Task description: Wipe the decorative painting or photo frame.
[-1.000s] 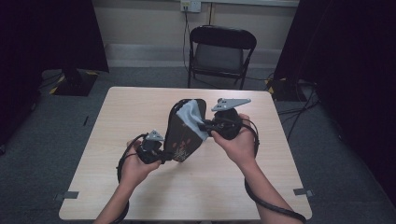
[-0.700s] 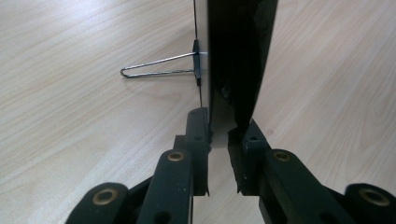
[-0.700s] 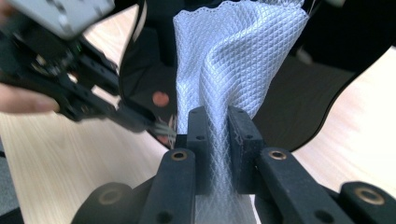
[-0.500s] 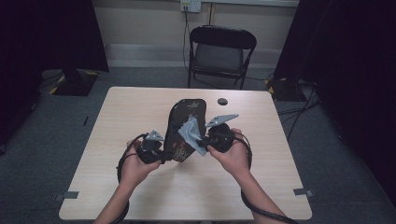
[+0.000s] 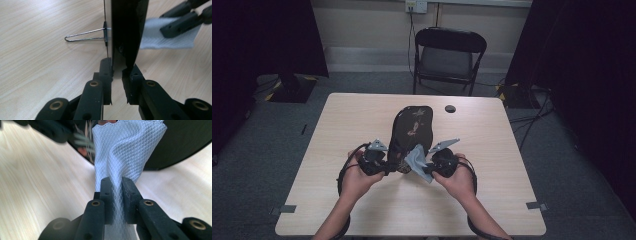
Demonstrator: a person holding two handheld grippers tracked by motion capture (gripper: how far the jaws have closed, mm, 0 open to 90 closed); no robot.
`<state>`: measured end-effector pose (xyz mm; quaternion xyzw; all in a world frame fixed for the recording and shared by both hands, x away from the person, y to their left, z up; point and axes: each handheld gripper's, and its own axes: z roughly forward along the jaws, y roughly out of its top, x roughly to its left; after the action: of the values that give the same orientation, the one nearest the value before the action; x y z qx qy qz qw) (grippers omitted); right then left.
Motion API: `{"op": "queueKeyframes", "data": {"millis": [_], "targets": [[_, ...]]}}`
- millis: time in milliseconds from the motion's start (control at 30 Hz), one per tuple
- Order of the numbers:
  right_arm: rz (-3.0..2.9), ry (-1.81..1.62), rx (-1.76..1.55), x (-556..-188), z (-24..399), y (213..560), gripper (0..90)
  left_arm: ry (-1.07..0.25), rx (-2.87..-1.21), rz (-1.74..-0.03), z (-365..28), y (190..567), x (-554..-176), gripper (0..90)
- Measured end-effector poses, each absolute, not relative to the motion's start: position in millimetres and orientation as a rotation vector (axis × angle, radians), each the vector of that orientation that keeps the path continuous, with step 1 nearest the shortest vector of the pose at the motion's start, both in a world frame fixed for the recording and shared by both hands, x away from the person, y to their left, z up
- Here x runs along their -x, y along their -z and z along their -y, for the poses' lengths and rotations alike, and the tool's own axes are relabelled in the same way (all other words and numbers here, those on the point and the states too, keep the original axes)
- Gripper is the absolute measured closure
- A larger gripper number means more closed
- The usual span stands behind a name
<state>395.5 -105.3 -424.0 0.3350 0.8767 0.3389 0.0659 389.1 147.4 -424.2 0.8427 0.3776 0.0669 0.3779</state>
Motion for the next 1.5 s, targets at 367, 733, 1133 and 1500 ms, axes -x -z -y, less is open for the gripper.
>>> {"op": "queueKeyframes", "data": {"millis": [367,733,1133,1500], "targets": [[-2.71,-0.95,-1.07,-388.0,114.7,461.5,80.8,-0.168,-2.158,-0.961,-148.0,424.2,-389.4,78.6],[-2.662,-0.98,-1.088,-390.5,133.4,442.9,80.8,-0.171,-2.157,-0.965,-147.3,424.3,-388.6,78.6],[-2.49,-1.13,-0.973,-398.2,138.1,347.5,80.8,-0.174,-2.148,-0.972,-144.4,425.3,-389.2,78.6],[-2.473,-1.143,-0.85,-396.8,110.8,313.6,80.8,-0.181,-2.145,-0.965,-143.4,426.6,-389.2,78.5]]}}
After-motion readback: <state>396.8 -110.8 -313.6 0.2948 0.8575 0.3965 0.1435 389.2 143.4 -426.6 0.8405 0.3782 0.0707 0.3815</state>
